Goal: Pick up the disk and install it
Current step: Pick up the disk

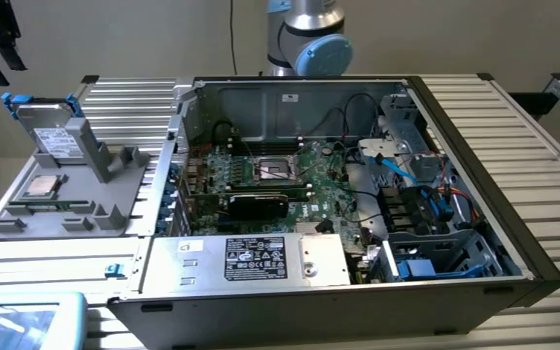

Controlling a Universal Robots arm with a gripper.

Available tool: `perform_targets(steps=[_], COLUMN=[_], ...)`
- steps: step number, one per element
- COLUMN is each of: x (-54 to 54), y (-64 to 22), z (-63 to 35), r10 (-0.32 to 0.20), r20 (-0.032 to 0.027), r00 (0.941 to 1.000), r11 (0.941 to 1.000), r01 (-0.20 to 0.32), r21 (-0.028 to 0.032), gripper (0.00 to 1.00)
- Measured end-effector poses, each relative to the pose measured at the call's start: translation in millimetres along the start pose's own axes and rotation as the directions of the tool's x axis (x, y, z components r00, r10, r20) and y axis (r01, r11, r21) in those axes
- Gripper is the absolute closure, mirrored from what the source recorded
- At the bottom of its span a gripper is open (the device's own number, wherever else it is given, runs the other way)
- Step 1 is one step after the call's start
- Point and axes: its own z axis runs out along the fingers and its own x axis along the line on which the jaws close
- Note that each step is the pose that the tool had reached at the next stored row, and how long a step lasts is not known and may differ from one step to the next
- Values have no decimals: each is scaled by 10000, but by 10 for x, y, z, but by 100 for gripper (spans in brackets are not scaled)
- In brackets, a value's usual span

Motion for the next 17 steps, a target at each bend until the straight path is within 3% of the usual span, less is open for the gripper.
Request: perform_targets(steps=[9,12,13,17], x=[10,34,43,67], y=[16,12,10,-7], z=[163,218,235,309], r10=[-85,-93,-94,-98], r20=[-2,-2,-2,-2], r00=[10000,10000,10000,10000], r11=[10000,10000,10000,10000], r01=[85,93,94,98], r21=[0,-2,-3,-4], gripper=[45,44,37,37])
